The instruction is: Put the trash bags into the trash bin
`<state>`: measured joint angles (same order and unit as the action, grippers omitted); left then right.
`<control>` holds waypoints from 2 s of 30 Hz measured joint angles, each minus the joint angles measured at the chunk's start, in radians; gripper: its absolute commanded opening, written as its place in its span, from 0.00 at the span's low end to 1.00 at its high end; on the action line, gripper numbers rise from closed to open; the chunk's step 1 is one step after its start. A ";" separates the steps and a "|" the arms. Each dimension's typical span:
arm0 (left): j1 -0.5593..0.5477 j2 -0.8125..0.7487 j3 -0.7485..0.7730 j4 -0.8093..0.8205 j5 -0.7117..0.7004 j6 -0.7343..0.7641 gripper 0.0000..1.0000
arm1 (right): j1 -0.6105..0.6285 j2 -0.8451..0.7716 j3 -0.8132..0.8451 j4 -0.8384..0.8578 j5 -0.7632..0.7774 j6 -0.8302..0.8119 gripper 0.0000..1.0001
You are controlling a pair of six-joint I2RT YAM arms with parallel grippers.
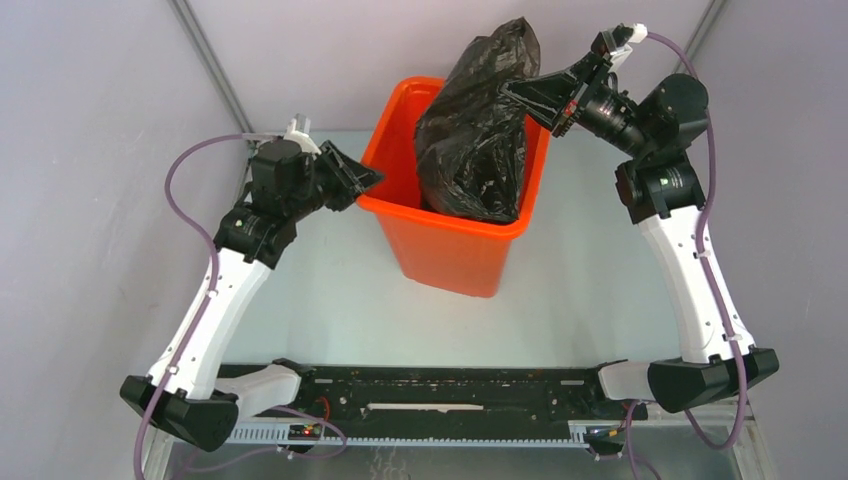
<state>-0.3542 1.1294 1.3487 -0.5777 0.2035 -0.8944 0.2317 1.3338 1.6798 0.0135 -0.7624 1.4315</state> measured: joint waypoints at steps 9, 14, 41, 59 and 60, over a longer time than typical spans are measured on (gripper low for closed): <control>-0.007 -0.005 -0.012 0.008 0.018 -0.094 0.87 | 0.028 -0.005 -0.016 -0.051 0.020 -0.034 0.00; -0.008 -0.033 0.048 -0.161 -0.058 -0.034 0.97 | 0.024 -0.009 -0.027 -0.070 0.026 -0.043 0.00; -0.784 0.420 1.032 -0.346 -0.612 0.557 0.87 | 0.023 0.008 -0.031 -0.068 0.047 -0.037 0.00; -0.794 0.449 1.032 -0.375 -0.681 0.622 0.56 | 0.025 0.008 -0.031 -0.062 0.046 -0.037 0.00; -0.794 0.449 1.030 -0.374 -0.687 0.623 0.56 | 0.025 0.008 -0.031 -0.062 0.046 -0.037 0.00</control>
<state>-1.1481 1.5784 2.3791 -0.9516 -0.4835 -0.2710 0.2565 1.3418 1.6485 -0.0483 -0.7162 1.3949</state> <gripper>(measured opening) 0.574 0.006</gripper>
